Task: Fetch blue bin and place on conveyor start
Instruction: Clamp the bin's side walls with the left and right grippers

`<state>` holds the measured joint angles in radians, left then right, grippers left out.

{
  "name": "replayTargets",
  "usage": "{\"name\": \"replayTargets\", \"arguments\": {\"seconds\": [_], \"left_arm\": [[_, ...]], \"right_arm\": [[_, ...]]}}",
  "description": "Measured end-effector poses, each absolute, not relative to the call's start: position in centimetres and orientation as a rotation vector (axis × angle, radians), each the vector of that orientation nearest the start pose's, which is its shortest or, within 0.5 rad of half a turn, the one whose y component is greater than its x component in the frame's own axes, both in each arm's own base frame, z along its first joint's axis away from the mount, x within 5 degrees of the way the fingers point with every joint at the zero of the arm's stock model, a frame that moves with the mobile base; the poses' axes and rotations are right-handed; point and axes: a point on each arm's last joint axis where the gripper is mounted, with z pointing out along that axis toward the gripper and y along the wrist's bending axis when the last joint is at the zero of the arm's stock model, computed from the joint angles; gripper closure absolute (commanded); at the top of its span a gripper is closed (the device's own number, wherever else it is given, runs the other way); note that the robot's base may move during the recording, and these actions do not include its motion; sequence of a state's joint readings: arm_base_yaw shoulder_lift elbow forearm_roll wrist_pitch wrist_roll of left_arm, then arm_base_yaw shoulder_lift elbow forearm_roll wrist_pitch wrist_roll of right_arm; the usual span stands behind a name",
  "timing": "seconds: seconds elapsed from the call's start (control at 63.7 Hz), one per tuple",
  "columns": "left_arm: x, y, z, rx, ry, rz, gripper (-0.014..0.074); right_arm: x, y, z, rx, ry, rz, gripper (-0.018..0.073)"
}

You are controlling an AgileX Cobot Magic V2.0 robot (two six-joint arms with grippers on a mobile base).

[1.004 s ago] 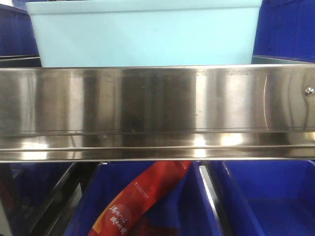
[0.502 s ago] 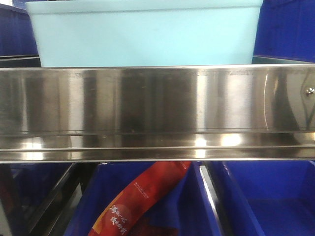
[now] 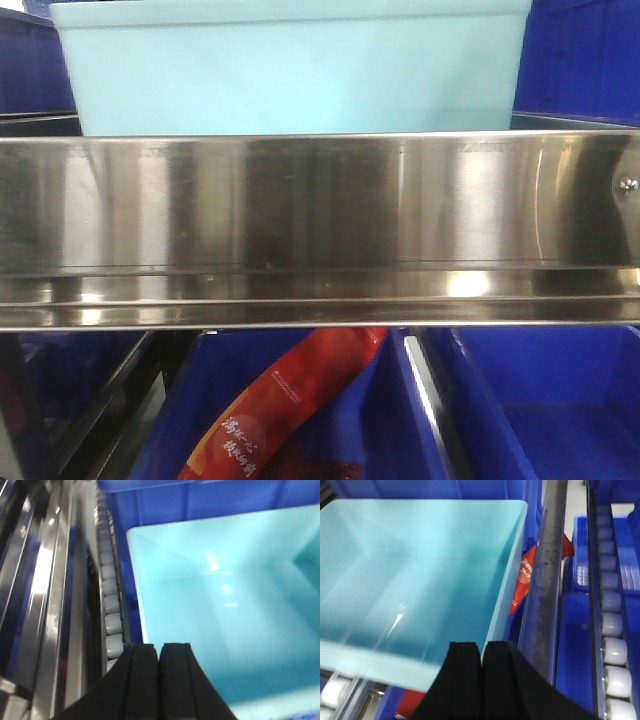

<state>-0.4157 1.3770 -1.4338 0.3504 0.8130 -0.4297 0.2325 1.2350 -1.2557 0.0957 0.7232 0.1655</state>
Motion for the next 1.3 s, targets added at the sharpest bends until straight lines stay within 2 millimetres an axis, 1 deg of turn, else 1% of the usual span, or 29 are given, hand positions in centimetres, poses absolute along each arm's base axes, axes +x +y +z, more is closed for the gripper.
{"name": "replayTargets", "arguments": {"seconds": [0.126,0.235,0.329,0.424,0.549,0.596,0.628,0.675,0.706,0.737,0.784,0.847,0.879,0.926,1.082,1.177,1.302], "left_arm": [[30.6,-10.8,41.6,0.012,2.24,-0.053,0.0707],[32.3,-11.5,41.7,-0.021,2.268,-0.039,0.0707],[33.8,-12.0,41.5,-0.029,2.28,-0.03,0.0707],[34.9,-12.5,41.1,-0.033,2.293,-0.025,0.0707],[35.9,-12.2,40.2,-0.079,2.337,-0.062,0.0702],[36.2,-12.0,39.9,-0.095,2.35,-0.071,0.0677],[36.4,-11.8,39.8,-0.106,2.354,-0.075,0.064],[36.7,-11.5,39.5,-0.12,2.363,-0.071,0.058],[36.8,-11.3,39.4,-0.123,2.366,-0.067,0.0533],[36.9,-11.2,39.3,-0.12,2.368,-0.061,0.0471],[37.1,-10.9,39.2,-0.116,2.371,-0.05,0.0406],[37.2,-10.8,39.1,-0.109,2.374,-0.043,0.0338],[37.3,-10.7,39.0,-0.109,2.376,-0.039,0.0324],[37.5,-10.7,38.7,-0.107,2.384,-0.034,0.0324],[38.5,-11.1,37.0,-0.1,2.423,-0.015,0.0346],[39.1,-11.2,35.9,-0.098,2.456,-0.005,0.036],[39.6,-11.0,35.1,-0.115,2.48,-0.013,0.0374]], "right_arm": [[28.6,7.0,39.8,0.059,2.276,0.275,0.07],[30.9,7.4,39.6,0.098,2.34,0.174,0.07],[32.8,8.2,39.8,0.101,2.374,0.14,0.0701],[34.6,8.9,40.1,0.113,2.408,0.124,0.0701],[36.4,9.3,40.0,0.121,2.461,0.093,0.0701],[37.0,9.5,39.8,0.121,2.478,0.083,0.0701],[37.4,9.6,39.6,0.123,2.484,0.078,0.0689],[37.7,9.7,39.4,0.12,2.496,0.071,0.0645],[37.9,9.7,39.3,0.121,2.501,0.069,0.0601],[38.1,9.8,39.1,0.119,2.507,0.066,0.0535],[38.3,9.8,38.9,0.119,2.512,0.064,0.0449],[38.4,9.8,38.8,0.116,2.516,0.061,0.0345],[38.5,9.9,38.7,0.117,2.521,0.059,0.0312],[38.6,9.9,38.5,0.116,2.524,0.058,0.03],[39.1,10.1,37.7,0.107,2.547,0.061,0.0306],[39.5,10.3,37.0,0.105,2.564,0.056,0.0306],[40.2,10.5,35.9,0.102,2.589,0.046,0.0306]]}}
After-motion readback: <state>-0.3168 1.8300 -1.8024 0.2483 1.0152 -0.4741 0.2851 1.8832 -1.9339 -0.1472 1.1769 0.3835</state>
